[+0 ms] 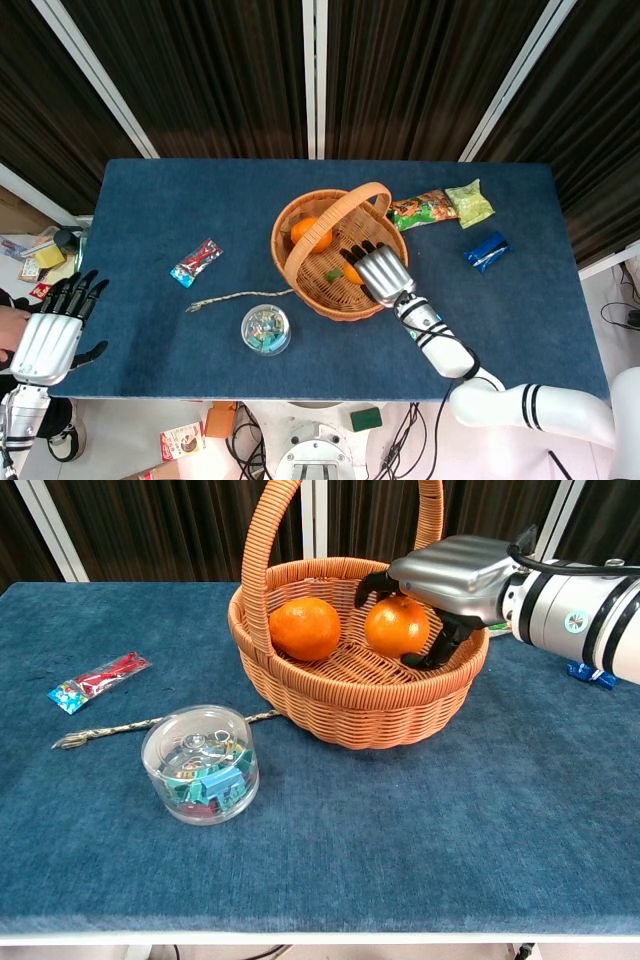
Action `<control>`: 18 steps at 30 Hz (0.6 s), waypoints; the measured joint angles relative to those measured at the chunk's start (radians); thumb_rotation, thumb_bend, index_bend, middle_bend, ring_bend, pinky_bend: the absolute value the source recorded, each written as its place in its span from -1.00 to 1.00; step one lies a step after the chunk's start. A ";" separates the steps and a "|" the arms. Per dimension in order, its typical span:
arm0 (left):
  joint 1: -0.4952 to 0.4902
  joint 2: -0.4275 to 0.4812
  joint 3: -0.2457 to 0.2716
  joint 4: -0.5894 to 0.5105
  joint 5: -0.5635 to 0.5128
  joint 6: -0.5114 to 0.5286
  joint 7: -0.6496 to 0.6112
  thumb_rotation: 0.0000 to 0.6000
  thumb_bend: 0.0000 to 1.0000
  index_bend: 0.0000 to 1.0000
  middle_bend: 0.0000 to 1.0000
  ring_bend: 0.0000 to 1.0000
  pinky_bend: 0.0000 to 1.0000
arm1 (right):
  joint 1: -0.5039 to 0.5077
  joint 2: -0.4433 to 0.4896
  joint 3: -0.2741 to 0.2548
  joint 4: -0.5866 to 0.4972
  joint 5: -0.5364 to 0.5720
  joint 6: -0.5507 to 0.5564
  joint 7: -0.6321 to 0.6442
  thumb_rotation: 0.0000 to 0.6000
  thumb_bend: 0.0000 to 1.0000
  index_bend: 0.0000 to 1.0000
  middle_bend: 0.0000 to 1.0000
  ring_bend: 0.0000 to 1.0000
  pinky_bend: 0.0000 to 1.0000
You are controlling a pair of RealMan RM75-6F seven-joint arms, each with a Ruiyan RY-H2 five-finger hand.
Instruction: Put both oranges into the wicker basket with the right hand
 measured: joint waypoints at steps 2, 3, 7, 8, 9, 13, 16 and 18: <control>0.000 0.000 0.001 0.000 0.001 0.000 0.000 1.00 -0.74 -0.80 -0.95 -1.00 -0.77 | 0.007 0.006 -0.005 -0.012 0.019 0.003 -0.008 1.00 -0.39 -1.00 -0.97 -1.00 -0.70; 0.000 0.000 0.001 0.000 0.001 0.001 0.000 1.00 -0.74 -0.80 -0.95 -1.00 -0.77 | 0.008 0.009 -0.007 -0.017 0.017 0.008 -0.007 1.00 -0.39 -1.00 -0.98 -1.00 -0.72; 0.001 0.001 0.001 0.000 0.002 0.002 0.000 1.00 -0.74 -0.80 -0.95 -1.00 -0.77 | -0.001 0.038 -0.018 -0.053 -0.023 0.042 0.018 1.00 -0.39 -1.00 -0.99 -1.00 -0.72; 0.001 0.001 0.002 -0.001 0.003 0.004 -0.001 1.00 -0.74 -0.80 -0.95 -1.00 -0.77 | -0.006 0.048 -0.021 -0.064 -0.037 0.053 0.028 1.00 -0.39 -1.00 -0.98 -1.00 -0.72; 0.002 0.002 0.002 -0.001 0.004 0.007 -0.003 1.00 -0.74 -0.80 -0.95 -1.00 -0.77 | -0.017 0.063 -0.026 -0.079 -0.061 0.071 0.045 1.00 -0.39 -1.00 -0.97 -1.00 -0.72; 0.007 0.003 0.003 0.002 0.011 0.020 -0.012 1.00 -0.75 -0.80 -0.95 -1.00 -0.77 | -0.076 0.125 -0.055 -0.116 -0.180 0.162 0.121 1.00 -0.38 -1.00 -0.95 -1.00 -0.72; 0.008 0.004 0.002 0.005 0.014 0.027 -0.020 1.00 -0.74 -0.79 -0.95 -1.00 -0.77 | -0.151 0.188 -0.092 -0.123 -0.301 0.279 0.220 1.00 -0.38 -1.00 -0.94 -1.00 -0.73; 0.009 0.003 0.001 0.007 0.016 0.032 -0.022 1.00 -0.74 -0.79 -0.95 -1.00 -0.77 | -0.218 0.234 -0.126 -0.112 -0.373 0.374 0.310 1.00 -0.39 -1.00 -0.97 -1.00 -0.77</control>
